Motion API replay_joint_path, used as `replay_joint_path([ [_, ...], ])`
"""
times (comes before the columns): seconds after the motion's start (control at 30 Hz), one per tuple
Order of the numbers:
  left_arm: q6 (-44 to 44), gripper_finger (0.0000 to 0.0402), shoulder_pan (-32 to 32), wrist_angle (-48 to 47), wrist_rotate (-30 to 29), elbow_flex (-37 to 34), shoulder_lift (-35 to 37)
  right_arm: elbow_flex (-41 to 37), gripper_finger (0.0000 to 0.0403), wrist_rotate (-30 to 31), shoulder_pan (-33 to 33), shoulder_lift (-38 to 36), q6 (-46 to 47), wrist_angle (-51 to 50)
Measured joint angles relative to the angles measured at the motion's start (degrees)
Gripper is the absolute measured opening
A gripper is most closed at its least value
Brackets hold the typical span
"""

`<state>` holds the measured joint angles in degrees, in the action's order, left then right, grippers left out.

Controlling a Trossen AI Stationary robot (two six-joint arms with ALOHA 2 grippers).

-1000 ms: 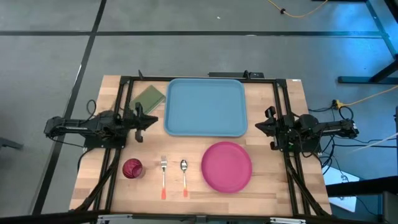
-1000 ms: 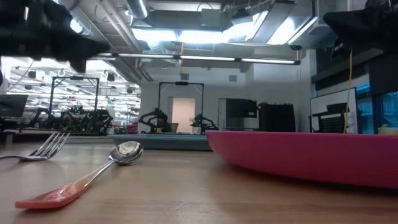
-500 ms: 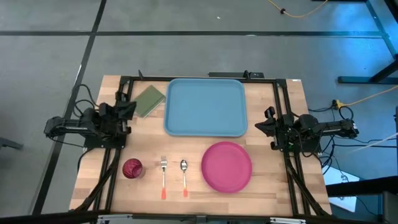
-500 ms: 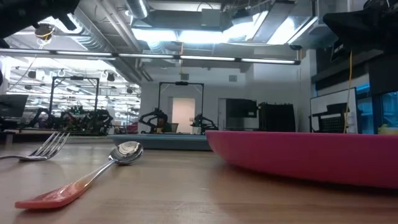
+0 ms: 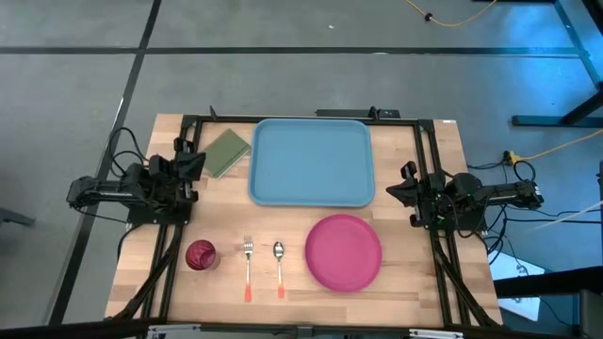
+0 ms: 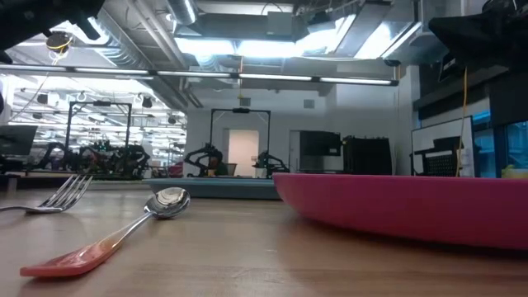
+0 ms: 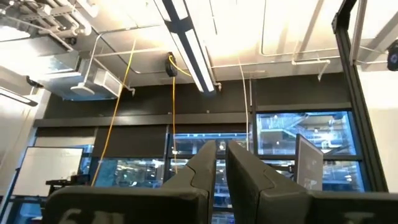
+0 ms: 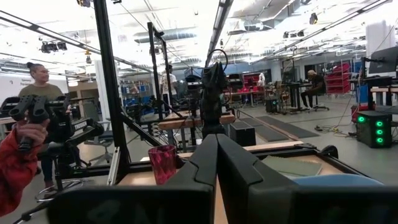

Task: Pick and place plate/cup/fork/spoon on tray
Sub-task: Put the purple cup on the top left of the blue tray

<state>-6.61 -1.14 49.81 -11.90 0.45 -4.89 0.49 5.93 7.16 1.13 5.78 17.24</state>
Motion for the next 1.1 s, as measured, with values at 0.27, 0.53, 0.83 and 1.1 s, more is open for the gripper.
replay_joint_path([
  [0.27,17.1,0.0027,0.7,-18.0,18.4,3.8,-0.7,0.0,0.0014,0.0,0.0,0.0,0.0,0.0],
  [0.53,21.1,0.0027,3.6,-46.9,13.9,20.7,-9.7,0.0,0.0014,0.1,0.0,0.0,-0.1,0.0],
  [0.83,23.0,0.0027,10.1,-64.6,17.5,42.9,-21.4,0.0,0.0014,0.1,0.0,0.0,-3.3,0.0],
  [1.1,27.4,0.0027,17.4,-79.2,6.5,52.8,-32.0,0.0,0.0014,0.0,0.0,0.0,-3.1,-4.4],
])
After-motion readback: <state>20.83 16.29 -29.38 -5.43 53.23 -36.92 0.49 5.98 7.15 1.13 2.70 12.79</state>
